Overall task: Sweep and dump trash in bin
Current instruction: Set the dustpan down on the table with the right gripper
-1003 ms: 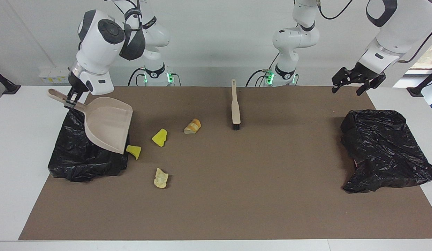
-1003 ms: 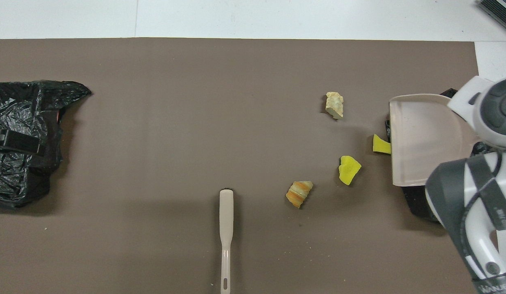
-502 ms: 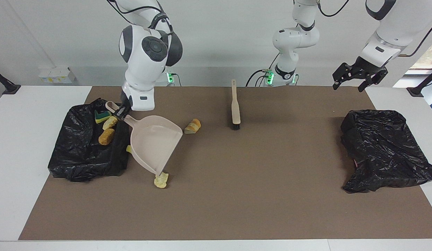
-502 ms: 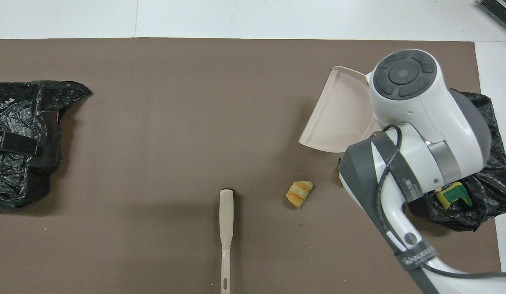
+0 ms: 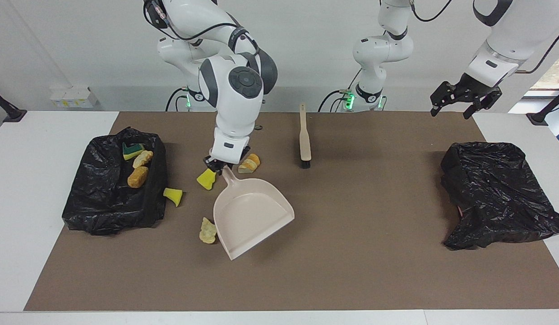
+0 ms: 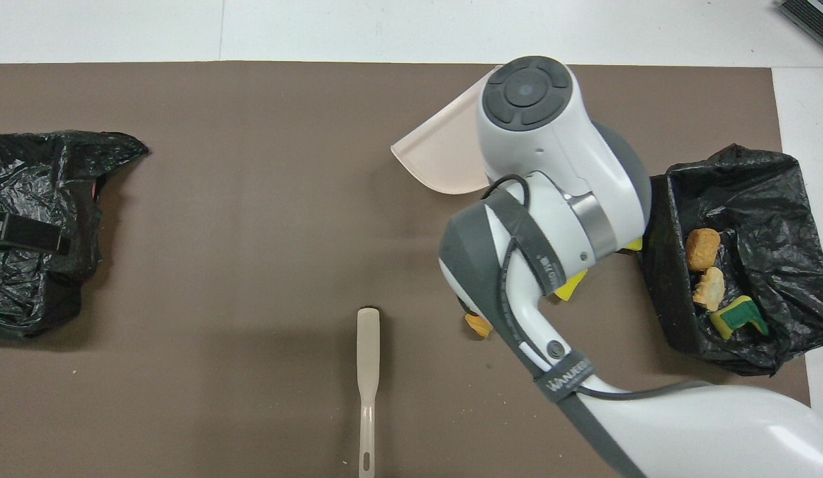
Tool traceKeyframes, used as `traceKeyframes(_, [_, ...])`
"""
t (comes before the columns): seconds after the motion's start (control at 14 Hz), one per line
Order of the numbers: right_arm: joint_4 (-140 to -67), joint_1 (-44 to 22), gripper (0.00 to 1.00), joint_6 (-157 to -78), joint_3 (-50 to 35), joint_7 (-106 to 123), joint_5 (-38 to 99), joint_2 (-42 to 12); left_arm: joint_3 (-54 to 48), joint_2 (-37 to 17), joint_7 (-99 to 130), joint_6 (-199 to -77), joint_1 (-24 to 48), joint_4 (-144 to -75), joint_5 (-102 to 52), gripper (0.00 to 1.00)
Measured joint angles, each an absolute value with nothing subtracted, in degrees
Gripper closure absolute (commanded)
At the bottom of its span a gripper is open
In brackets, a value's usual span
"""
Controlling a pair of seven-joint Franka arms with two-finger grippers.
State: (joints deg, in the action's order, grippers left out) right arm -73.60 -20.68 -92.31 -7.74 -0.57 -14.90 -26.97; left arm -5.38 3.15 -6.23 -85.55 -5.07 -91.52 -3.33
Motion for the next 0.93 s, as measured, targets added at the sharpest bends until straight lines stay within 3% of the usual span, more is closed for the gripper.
traceKeyframes(0.22, [-67.6, -24.8, 1.00, -92.8, -7.8, -11.8, -14.5, -32.0, -5.4, 3.2, -6.2, -85.6, -5.1, -91.5, -3.3, 0.00])
traceKeyframes(0.57, [-61.7, -29.7, 1.00, -101.3, -7.9, -28.2, -11.6, -41.2, -5.4, 3.2, -6.2, -85.6, -5.1, -91.5, -3.3, 0.00])
traceKeyframes(0.93, [-59.6, -31.2, 1.00, -105.0, -8.0, -39.0, -7.5, -45.2, -5.4, 3.2, -6.2, -85.6, -5.1, -91.5, -3.3, 0.00])
